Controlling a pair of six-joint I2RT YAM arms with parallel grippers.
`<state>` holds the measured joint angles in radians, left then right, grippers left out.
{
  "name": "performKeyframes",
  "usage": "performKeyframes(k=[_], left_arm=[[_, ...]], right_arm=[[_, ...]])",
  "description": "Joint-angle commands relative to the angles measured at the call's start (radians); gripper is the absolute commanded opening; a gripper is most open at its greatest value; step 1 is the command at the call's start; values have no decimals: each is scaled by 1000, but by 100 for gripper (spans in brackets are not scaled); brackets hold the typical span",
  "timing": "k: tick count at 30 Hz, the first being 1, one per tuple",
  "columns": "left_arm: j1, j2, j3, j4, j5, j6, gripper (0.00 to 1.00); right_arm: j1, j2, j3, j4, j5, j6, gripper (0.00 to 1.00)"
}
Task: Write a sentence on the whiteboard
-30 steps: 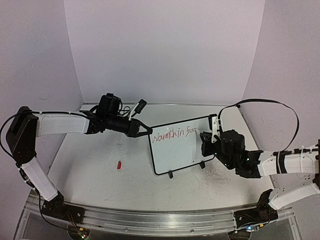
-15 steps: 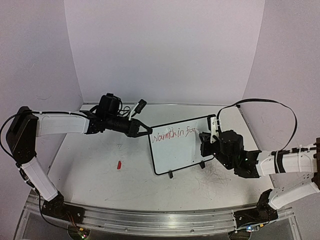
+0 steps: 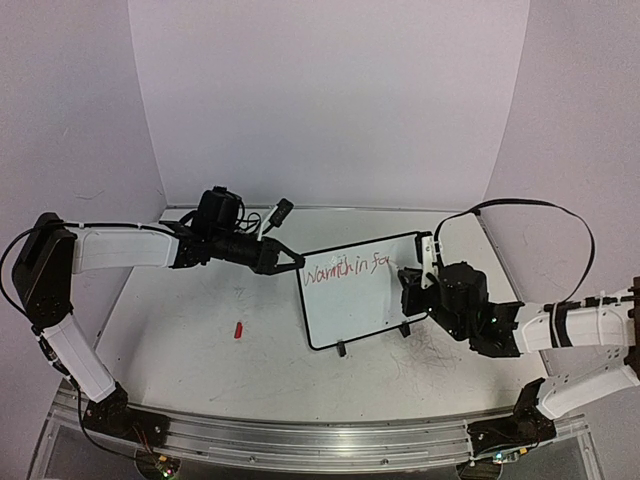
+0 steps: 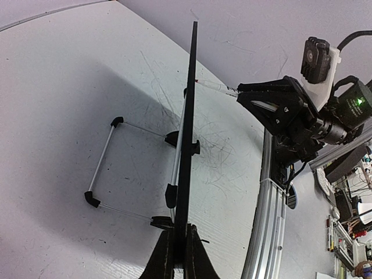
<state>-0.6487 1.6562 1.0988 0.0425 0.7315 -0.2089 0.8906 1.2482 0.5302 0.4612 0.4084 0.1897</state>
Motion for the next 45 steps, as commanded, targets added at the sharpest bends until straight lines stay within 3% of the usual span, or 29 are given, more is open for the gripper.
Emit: performKeyframes(k=[1,45], left_arm=[[4,-35,4,19,20,13,0],[4,-39,4,18,25,11,0]], right_arm=[[-4,-16,-11,-21,-12,24,0],[-14,9,37,12,51,9,0]])
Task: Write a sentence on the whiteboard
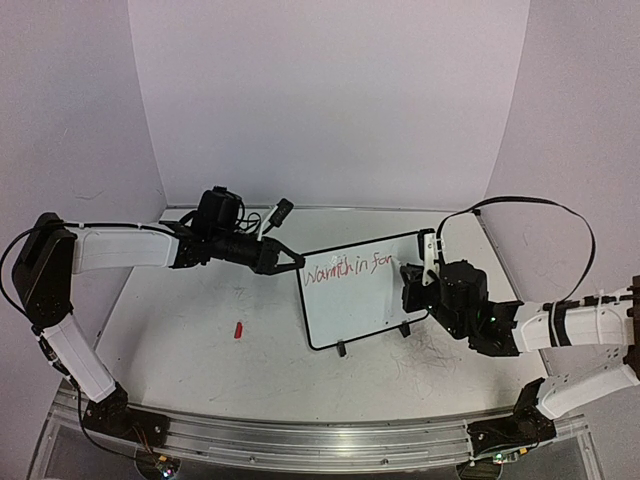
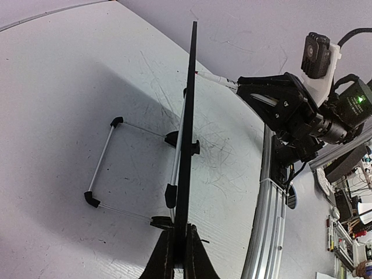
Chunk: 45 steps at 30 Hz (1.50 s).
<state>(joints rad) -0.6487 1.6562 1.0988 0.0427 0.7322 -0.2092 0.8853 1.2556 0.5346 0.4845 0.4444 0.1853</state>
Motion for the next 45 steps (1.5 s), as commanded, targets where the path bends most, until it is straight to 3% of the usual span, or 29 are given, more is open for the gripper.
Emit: performKeyframes(k=[1,29,45], left_arm=[[4,-39,4,18,25,11,0],[4,-37,4,18,25,11,0],[4,-40,3,18,26,11,0]], right_arm=[[-9,-1,30,-16,12,15,0],[-7,-25,-7,-63,-23,57,0],[-9,2,37,4,17,13,0]])
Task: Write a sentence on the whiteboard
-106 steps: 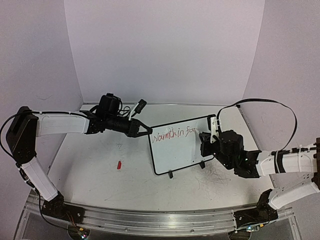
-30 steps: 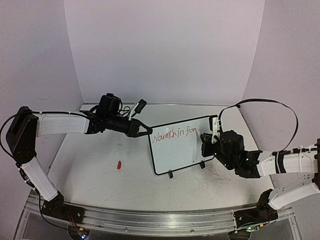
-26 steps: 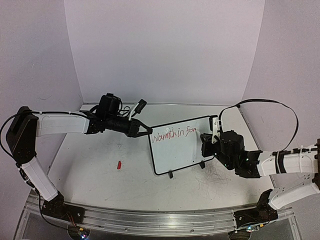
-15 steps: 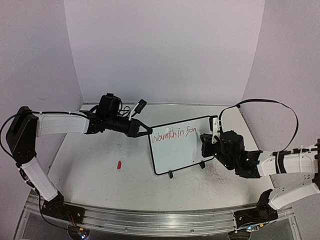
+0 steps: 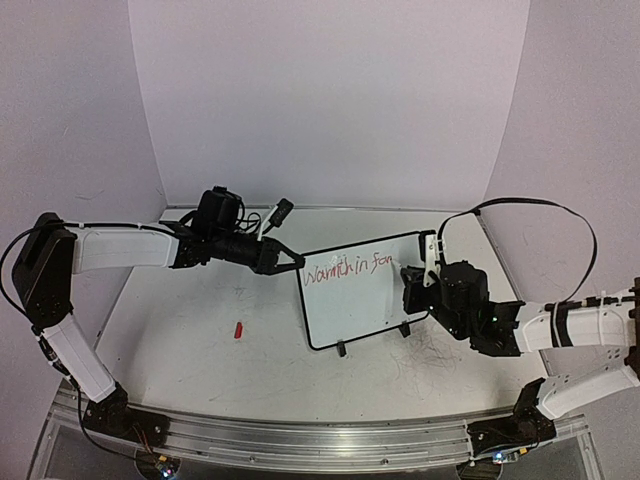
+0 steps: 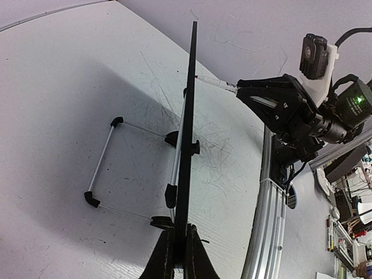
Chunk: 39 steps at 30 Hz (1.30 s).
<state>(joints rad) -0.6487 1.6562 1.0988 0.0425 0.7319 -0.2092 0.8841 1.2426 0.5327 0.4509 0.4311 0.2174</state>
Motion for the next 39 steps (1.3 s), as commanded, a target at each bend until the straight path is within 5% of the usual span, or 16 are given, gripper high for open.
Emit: performKeyframes(k=[1,39], left_arm=[[4,-40,3,18,26,11,0],[4,-38,3,19,26,11,0]], right_arm=[[-7,19,41,40,31,-21,0],[-7,-2,7,-41,22,48,0]])
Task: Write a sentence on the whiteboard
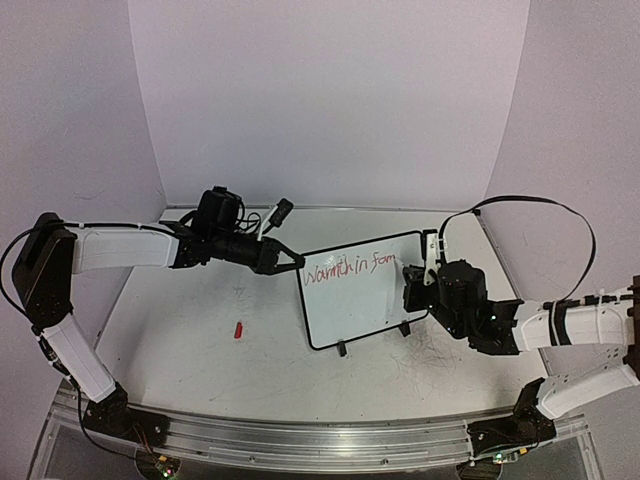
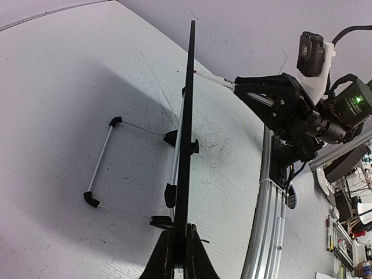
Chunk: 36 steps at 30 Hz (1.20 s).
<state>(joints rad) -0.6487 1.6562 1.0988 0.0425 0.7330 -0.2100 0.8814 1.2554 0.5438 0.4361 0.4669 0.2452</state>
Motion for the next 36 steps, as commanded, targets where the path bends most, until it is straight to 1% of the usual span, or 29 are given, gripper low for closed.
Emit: performKeyframes(k=[1,25,31,36], left_arm=[[4,-39,3,18,25,12,0],[4,-35,4,19,23,14,0],[4,-35,4,18,21,14,0],[4,-36,4,19,20,14,0]], right_arm=[[-4,-14,-5,-27,-13,20,0],[-5,2,15,-37,-5,10,0],[-5,-39,24,-37,8,0,0],[-5,-121,30,-25,-8,-29,0]])
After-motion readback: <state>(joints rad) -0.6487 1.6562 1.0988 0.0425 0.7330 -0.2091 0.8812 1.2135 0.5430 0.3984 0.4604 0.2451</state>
